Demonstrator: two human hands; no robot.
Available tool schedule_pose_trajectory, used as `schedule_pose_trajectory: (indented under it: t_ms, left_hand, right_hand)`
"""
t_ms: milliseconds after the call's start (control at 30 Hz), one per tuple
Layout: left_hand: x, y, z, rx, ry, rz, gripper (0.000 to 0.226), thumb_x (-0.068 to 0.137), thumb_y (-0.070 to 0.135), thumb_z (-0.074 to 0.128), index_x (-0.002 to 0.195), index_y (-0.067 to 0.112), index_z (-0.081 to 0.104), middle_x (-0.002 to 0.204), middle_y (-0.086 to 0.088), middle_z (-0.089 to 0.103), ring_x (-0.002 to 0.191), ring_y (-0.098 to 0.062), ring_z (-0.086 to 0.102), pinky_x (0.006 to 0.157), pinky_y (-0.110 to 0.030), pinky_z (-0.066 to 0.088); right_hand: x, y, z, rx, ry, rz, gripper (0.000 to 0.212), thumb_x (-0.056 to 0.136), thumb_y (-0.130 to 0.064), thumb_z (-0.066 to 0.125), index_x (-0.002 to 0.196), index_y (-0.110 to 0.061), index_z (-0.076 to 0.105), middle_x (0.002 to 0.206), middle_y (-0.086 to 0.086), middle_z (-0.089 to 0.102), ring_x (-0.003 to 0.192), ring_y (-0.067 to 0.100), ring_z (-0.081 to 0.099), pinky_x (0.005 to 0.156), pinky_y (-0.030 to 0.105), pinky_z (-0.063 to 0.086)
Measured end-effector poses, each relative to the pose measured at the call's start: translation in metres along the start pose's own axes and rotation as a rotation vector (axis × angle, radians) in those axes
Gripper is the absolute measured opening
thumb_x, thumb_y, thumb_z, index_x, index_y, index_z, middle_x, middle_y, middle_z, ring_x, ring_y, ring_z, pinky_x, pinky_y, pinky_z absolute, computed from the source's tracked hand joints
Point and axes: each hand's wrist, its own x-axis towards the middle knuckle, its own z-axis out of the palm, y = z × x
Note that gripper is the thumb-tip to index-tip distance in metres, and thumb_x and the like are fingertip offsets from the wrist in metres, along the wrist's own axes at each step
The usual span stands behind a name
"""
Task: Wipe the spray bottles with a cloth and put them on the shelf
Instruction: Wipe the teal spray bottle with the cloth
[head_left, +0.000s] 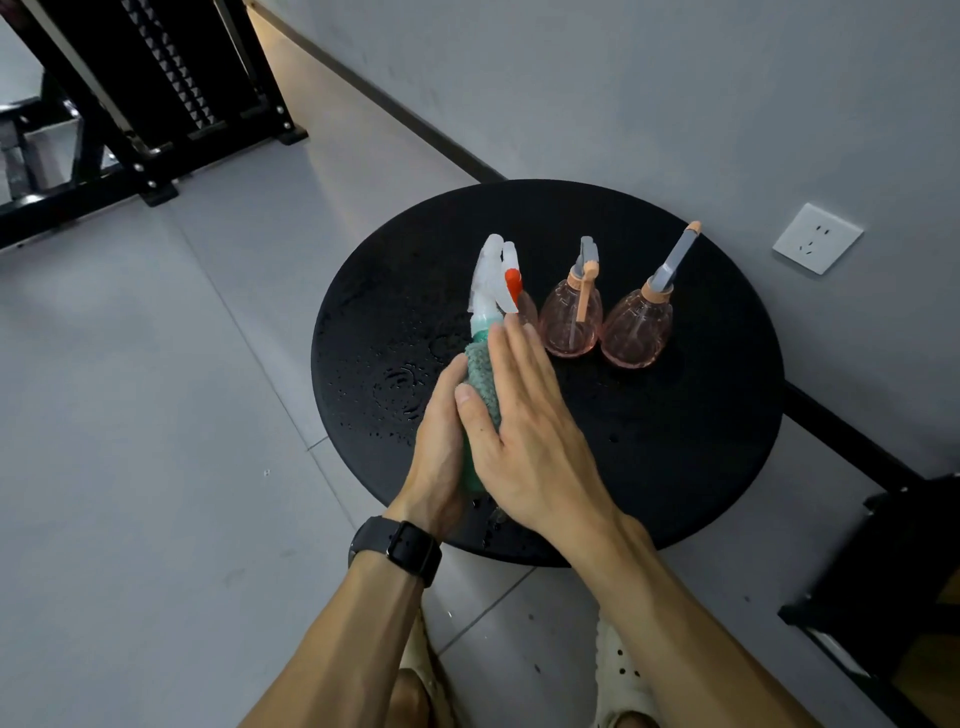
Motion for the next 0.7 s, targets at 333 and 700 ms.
schedule_pose_trajectory:
  t_ms: [333, 700]
  left_hand:
    - [-0.006, -0.003, 0.007, 0.087, 0.011, -0.051, 0.039, 0.105, 0.044, 0.039, 0.120, 0.024, 0.069, 0.119, -0.005, 0.071, 0.116, -0.020, 0.065, 0.100, -0.038, 0.052]
    - [0.004, 0.004, -0.006, -0.028, -0.026, -0.085, 0.048, 0.102, 0.052, 0.038, 0.113, 0.020, 0.072, 0.096, -0.001, 0.074, 0.087, -0.012, 0.070, 0.081, -0.029, 0.053]
  right_hand:
    - [0.011, 0.000, -0.008, 0.033, -0.016, 0.023, 0.061, 0.103, -0.041, 0.022, 0.154, -0.019, -0.003, 0.162, -0.008, -0.013, 0.144, 0.000, -0.018, 0.118, 0.021, -0.007]
    - [-0.002, -0.007, 0.004, 0.060, 0.034, -0.033, 0.067, 0.097, -0.047, 0.020, 0.153, -0.019, -0.003, 0.162, -0.007, -0.009, 0.144, -0.002, -0.018, 0.116, 0.015, -0.009]
